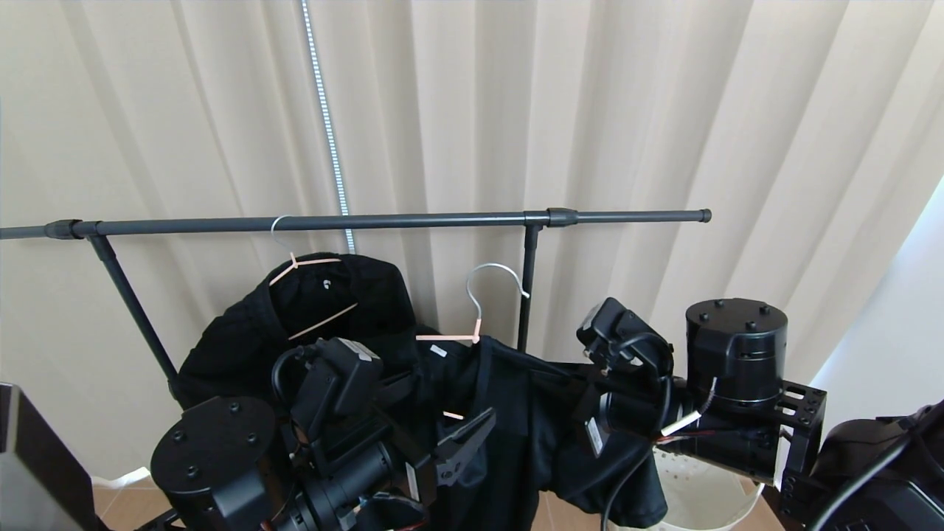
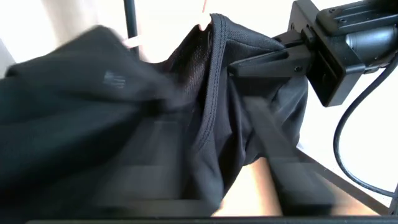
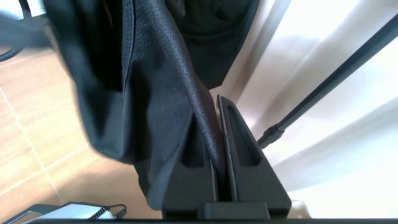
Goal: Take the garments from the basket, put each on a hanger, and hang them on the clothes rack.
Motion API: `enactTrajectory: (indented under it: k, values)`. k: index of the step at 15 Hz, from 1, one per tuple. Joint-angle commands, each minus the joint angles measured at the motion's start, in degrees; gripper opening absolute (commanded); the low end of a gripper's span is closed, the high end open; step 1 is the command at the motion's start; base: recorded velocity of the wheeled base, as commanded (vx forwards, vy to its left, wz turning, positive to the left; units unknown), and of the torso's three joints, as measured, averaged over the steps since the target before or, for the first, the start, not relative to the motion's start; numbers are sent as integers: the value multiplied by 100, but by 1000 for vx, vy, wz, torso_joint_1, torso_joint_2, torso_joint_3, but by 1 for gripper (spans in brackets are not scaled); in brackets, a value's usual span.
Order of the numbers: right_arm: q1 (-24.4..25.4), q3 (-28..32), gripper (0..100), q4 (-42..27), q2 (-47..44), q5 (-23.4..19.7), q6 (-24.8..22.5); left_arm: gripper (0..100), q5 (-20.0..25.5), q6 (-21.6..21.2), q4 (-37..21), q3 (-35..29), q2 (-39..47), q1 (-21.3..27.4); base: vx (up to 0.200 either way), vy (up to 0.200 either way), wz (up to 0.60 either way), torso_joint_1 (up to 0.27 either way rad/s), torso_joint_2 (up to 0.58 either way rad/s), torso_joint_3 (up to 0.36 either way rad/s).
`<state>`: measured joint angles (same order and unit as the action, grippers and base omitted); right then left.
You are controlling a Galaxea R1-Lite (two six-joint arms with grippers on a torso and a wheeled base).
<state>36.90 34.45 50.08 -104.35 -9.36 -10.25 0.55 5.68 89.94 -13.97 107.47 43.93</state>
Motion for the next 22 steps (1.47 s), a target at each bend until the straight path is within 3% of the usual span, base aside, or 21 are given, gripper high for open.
enactTrajectory:
  k: [1,9,12,16,22]
  values:
    - [-95,18,0,2,3,-4,-3,100,7,3,6,79,-112,10,0,0,0,0,0,0]
    - [-429,62,0,2,11,-4,-21,100,-2,-102,6,149,-490,1,0,0,0,0,0,0]
    - [-429,44,0,-7,3,5,-29,100,-11,-436,6,140,-578,1,0,0,0,0,0,0]
    - [-429,18,0,-16,11,5,-47,100,-20,-630,-1198,17,-754,-8,0,0,0,0,0,0]
    - [-421,0,0,-16,20,5,-56,100,-46,-858,-1963,-62,-763,-87,0,0,0,0,0,0]
